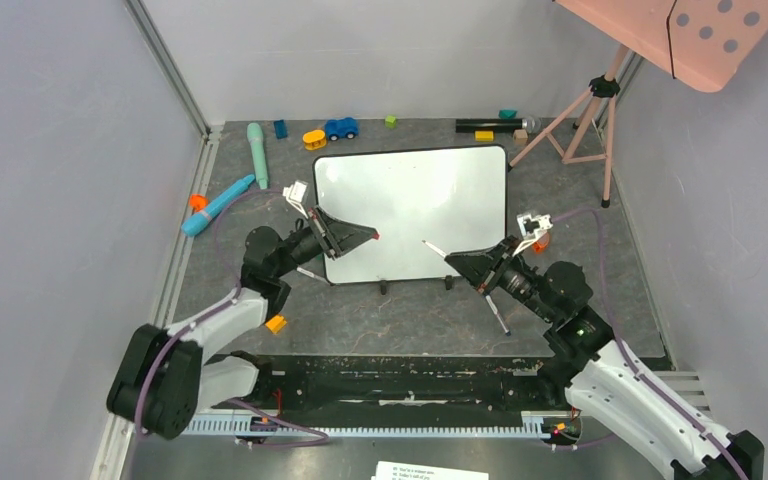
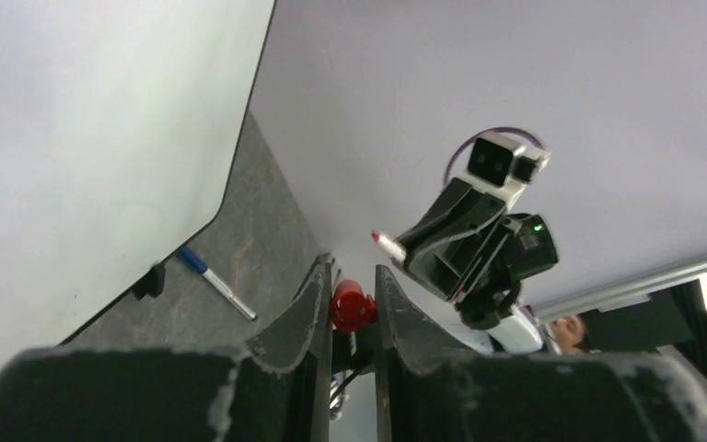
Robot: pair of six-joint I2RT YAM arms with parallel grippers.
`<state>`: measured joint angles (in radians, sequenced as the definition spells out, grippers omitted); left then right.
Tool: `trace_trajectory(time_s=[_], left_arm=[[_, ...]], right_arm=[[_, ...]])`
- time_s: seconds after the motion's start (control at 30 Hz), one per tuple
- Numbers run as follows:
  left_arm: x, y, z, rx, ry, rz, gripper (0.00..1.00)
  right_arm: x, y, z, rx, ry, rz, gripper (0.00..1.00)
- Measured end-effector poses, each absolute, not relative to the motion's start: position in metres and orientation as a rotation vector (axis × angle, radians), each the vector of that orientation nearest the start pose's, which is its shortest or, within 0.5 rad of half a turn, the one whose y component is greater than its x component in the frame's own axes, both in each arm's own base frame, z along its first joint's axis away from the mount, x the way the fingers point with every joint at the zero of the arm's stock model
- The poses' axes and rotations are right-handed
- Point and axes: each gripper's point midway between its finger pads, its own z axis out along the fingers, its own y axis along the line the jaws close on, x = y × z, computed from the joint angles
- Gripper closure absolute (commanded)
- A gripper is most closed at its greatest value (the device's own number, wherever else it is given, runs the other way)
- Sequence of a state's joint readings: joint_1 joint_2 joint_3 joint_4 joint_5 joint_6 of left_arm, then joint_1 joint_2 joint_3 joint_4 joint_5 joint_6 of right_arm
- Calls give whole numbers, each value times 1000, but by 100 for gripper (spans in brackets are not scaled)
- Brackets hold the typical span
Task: Write a sentence on the whiteboard
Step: Open the pen cap from the whiteboard marker, then place the pen cap at the center of the board.
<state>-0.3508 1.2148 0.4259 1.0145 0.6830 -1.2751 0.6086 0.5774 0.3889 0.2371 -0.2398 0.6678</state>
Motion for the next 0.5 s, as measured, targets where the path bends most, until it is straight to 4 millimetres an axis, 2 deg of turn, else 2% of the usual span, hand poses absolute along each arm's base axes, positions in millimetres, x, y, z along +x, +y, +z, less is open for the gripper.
trace_trajectory(time_s=[0.1,0.27,0.37,0.43,0.5], left_arm=[[233,-254,243,-7,1739,-1653,98],[190,-266,214,155,1833,-1484,98],[186,-260,175,151,1940,-1376,98],[183,-254,140,146,2048,-1290,98],[180,-248,117,142,2129,-1217,98]], right_arm=[[209,205,247,-126,1657,1053,100],[223,166,260,-30,1631,817,100],[226,147,265,2,1615,712,100],[228,139,260,15,1629,657,100],[229,134,251,17,1659,617,100]])
